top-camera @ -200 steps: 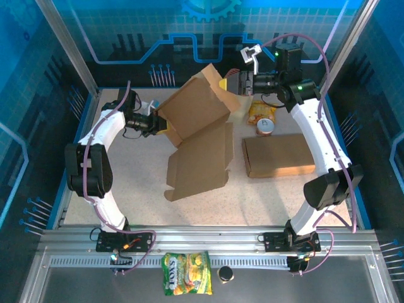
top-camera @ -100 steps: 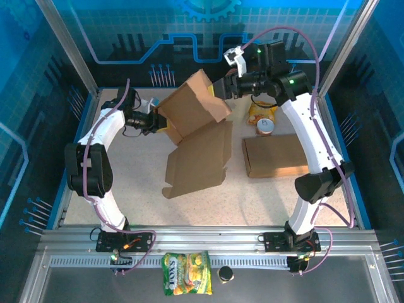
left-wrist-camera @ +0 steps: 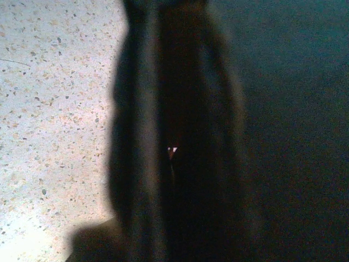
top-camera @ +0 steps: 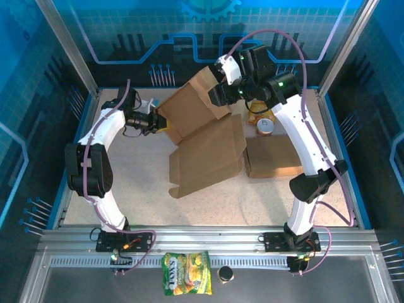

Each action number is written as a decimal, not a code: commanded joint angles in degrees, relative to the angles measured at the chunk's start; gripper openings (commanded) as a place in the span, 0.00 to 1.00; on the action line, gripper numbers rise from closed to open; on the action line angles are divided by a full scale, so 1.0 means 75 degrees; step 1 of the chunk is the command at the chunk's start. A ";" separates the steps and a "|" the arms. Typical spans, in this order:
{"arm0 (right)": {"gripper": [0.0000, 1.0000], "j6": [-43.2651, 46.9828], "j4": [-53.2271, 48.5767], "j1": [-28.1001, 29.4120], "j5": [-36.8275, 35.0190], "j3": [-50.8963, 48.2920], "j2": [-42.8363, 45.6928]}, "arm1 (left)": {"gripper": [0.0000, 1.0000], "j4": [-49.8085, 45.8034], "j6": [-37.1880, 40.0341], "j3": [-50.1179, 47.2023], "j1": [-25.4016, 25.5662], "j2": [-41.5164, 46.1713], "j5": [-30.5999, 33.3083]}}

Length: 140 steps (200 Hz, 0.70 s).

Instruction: Fold the paper box

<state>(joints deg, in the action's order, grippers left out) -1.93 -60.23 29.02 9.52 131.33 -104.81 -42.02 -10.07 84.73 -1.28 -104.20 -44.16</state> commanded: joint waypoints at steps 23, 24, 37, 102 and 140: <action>0.54 0.0380 -0.0478 0.0436 -0.2201 0.0357 -0.0314 | 0.00 -0.0229 -0.0020 0.0117 0.0053 0.0124 -0.0252; 0.54 0.0377 -0.0478 0.0446 -0.2233 0.0365 -0.0312 | 0.00 -0.0237 -0.0019 0.0117 0.0053 0.0130 -0.0252; 0.54 0.0448 -0.0510 0.0563 -0.2689 0.0493 -0.0417 | 0.00 -0.0239 -0.0016 0.0105 0.0054 0.0160 -0.0237; 0.33 0.0371 -0.0721 0.1276 -0.5500 0.1072 -0.1187 | 0.00 -0.0285 -0.0035 0.0082 0.0129 0.0209 -0.0136; 0.02 0.0305 -0.0794 0.1607 -0.7233 0.1175 -0.1444 | 0.00 -0.0333 -0.0079 0.0112 0.0199 0.0247 -0.0036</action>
<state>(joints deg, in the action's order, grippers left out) 0.62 -64.12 38.61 -34.85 138.52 -113.91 -43.86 -10.41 84.73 -0.93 -104.20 -41.93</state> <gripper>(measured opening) 0.059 0.068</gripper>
